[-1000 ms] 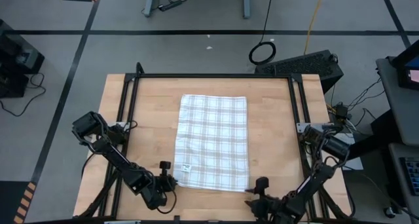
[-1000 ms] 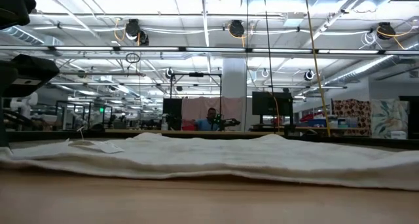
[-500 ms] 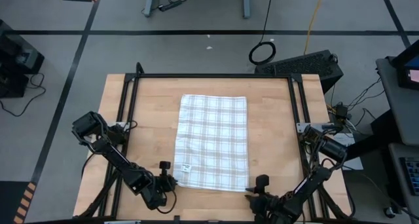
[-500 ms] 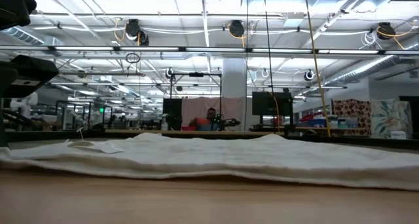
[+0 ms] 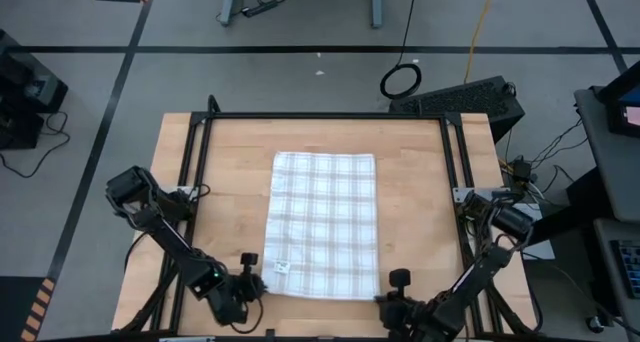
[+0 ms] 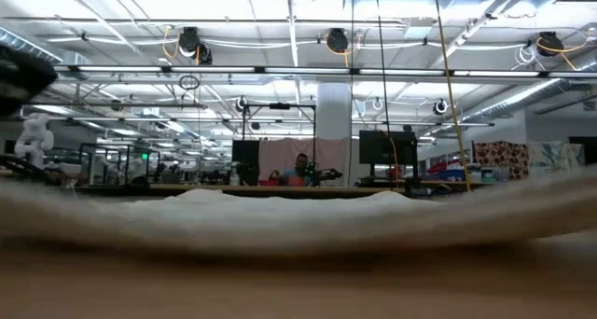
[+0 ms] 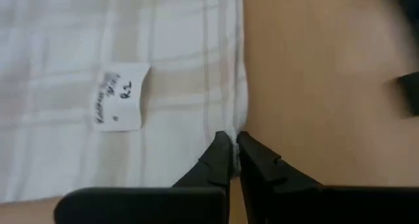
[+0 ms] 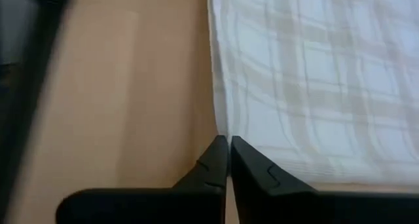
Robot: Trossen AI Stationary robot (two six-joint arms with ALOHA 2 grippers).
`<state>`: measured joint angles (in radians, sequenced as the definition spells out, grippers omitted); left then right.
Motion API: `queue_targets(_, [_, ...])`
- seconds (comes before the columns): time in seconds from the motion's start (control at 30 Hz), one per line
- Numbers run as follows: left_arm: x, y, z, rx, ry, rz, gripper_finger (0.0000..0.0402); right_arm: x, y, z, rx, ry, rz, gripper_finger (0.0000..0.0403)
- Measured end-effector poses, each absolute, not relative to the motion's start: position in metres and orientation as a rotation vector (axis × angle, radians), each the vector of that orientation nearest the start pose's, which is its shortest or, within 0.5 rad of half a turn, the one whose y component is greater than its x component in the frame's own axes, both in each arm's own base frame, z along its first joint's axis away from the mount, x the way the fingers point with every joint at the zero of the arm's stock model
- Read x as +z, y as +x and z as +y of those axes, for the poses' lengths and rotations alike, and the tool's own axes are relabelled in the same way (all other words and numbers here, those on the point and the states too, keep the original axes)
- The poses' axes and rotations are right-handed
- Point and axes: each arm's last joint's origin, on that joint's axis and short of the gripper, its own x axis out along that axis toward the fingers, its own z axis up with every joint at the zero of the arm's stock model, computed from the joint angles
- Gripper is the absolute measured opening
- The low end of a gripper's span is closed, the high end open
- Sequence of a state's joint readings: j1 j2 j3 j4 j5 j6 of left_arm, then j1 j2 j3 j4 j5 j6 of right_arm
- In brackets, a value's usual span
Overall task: Roll towel
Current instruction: Roll the towel
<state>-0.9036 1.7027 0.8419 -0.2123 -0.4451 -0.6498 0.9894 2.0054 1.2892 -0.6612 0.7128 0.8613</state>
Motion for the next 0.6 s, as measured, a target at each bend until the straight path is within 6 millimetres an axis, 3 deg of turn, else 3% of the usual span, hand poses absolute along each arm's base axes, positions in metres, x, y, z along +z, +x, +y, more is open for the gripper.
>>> queue_targets(0.37, [0.178, 0.192, -0.255, -0.372, -0.075, 0.845, 0.0018, 0.199, 0.218, 0.306, 0.021, -0.058, 0.891, 0.0001])
queue_targets(0.47, [0.189, 0.19, -0.252, -0.38, -0.032, 0.807, 0.0018, 0.218, 0.216, 0.297, -0.012, -0.101, 0.813, 0.0001])
queue_targets(0.6, [0.201, 0.185, -0.232, -0.251, 0.057, 0.805, 0.0018, 0.234, 0.216, 0.277, -0.117, -0.22, 0.748, 0.0001])
